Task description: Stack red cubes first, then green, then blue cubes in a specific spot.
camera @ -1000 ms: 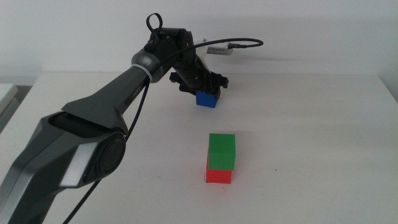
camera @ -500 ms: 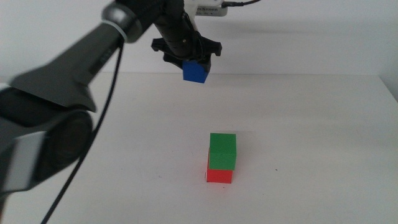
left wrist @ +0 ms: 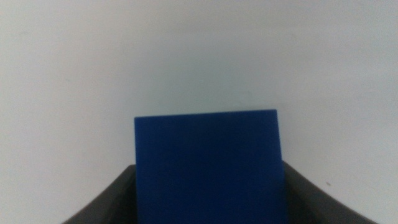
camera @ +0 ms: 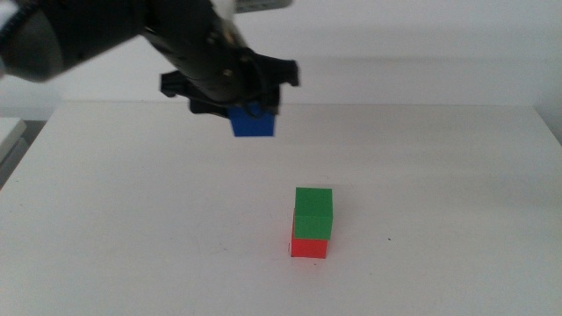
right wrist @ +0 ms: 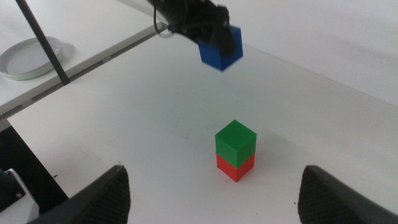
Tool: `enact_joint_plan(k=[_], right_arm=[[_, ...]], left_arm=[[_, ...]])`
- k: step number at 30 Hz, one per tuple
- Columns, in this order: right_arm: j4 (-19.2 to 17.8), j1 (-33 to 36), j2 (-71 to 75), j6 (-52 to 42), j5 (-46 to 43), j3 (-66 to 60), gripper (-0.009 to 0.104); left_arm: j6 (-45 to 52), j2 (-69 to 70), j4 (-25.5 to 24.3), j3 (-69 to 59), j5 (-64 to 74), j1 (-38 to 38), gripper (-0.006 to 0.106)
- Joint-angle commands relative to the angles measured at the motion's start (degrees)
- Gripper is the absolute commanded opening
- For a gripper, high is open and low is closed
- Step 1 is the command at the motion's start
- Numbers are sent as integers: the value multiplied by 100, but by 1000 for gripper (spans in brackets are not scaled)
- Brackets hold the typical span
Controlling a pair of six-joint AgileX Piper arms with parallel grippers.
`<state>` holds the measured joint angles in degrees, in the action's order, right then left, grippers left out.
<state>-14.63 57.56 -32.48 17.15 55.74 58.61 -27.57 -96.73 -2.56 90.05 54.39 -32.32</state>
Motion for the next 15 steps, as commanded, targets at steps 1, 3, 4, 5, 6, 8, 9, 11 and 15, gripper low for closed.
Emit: enact_joint_plan(k=[1, 3, 4, 5, 6, 8, 9, 11, 15], right_arm=[[-44, 5, 18, -20, -38, -19, 87], [-44, 5, 18, -20, -38, -19, 87], [-44, 5, 18, -20, -38, -19, 87], [-44, 5, 18, -20, -38, -19, 87], [-44, 5, 18, -20, -38, -19, 87], [-44, 5, 18, -20, -38, -19, 87], [-44, 5, 18, -20, -38, -19, 87], [-44, 5, 18, -20, -38, -19, 87], [-44, 5, 18, -20, -38, -19, 87]], left_arm=[[-628, -4, -431, 54, 137, -418, -2], [-1041, -89, -711, 118, 213, -740, -2], [-1248, -132, -769, 145, 228, -894, -2], [-1448, -151, -788, 156, 228, -1026, -2], [-1635, -193, -809, 156, 228, -1140, -2], [-1817, -239, -809, 156, 237, -1272, -2], [-1878, -263, -796, 156, 237, -1313, -2], [-1894, -304, -797, 156, 221, -1361, -2], [-1894, -435, -604, 143, 310, -1394, -2]])
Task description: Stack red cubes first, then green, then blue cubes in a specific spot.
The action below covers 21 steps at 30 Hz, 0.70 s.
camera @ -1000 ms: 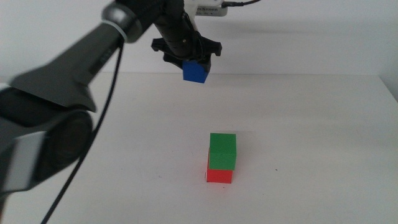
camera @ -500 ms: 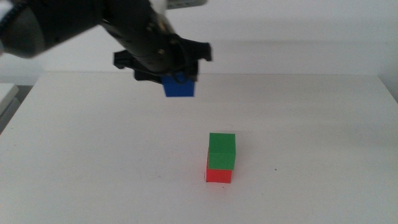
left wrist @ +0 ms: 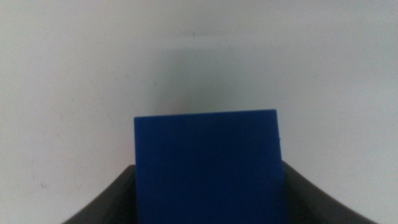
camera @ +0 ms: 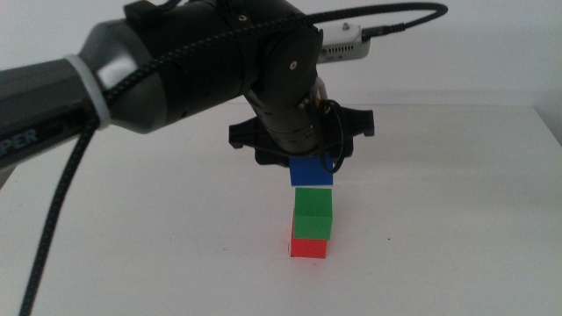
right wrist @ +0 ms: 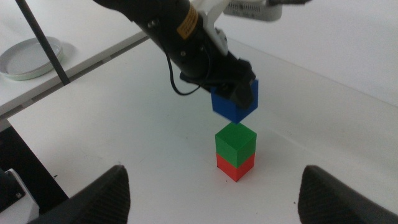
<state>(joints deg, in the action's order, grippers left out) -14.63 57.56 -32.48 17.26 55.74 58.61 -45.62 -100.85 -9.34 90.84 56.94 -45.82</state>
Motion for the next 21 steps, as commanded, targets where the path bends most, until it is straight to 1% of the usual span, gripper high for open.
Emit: enact_joint_plan(k=[1, 6, 21], right_arm=[[-44, 5, 18, -31, -38, -19, 87], [-44, 5, 18, -31, -38, -19, 87], [-44, 5, 18, -31, -38, -19, 87]], left_arm=[[-90, -62, 116, 63, 85, -70, -2], [-99, -266, -47, 63, 99, -117, -2], [-115, -567, 33, 6, -92, -117, -2]])
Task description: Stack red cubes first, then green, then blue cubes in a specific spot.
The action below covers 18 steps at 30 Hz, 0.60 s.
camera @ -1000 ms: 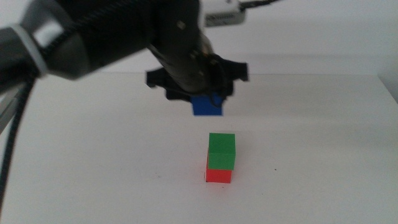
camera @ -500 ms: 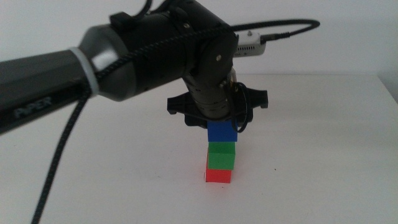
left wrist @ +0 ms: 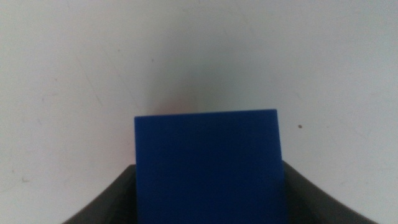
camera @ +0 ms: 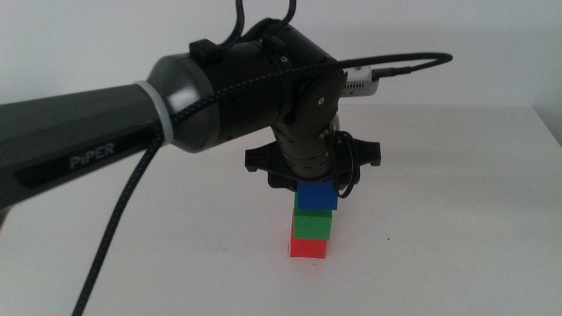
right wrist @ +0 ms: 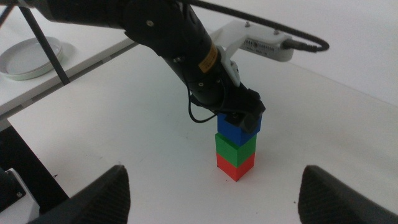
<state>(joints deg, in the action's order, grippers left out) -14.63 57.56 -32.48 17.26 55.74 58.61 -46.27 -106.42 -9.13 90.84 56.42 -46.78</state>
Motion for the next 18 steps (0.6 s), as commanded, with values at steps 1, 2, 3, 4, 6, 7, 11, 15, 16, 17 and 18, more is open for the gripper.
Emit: enact_joint_plan(k=[1, 2, 3, 4, 6, 7, 11, 15, 16, 17, 18], right_arm=[[-44, 5, 18, -31, -38, -19, 87], [-44, 5, 18, -31, -38, -19, 87], [-44, 5, 18, -31, -38, -19, 87], [-44, 5, 18, -31, -38, -19, 87], [-44, 5, 18, -31, -38, -19, 87], [-44, 5, 18, -31, -38, -19, 87], [-44, 5, 18, -31, -38, -19, 87], [-44, 5, 18, -31, -38, -19, 87], [-44, 5, 18, -31, -38, -19, 87], [-44, 5, 18, -31, -38, -19, 87], [-44, 5, 18, -31, -38, -19, 87]], left_arm=[[-50, -21, 22, 6, -40, -22, -2], [-50, -49, 22, 6, -31, -22, -2], [-50, -61, 37, 6, -18, -22, -2], [-50, -79, 61, 6, -18, -22, -2], [-50, -111, 61, 6, -5, -22, -2], [-50, -124, 61, 6, -6, -22, -2], [-24, -179, -4, 6, 260, -22, -2], [-12, -179, -107, 6, 413, -22, -2], [-2, -179, -109, 6, 418, -22, -2], [30, -179, -109, 6, 418, -22, -2], [56, -179, -109, 6, 418, -22, -2]])
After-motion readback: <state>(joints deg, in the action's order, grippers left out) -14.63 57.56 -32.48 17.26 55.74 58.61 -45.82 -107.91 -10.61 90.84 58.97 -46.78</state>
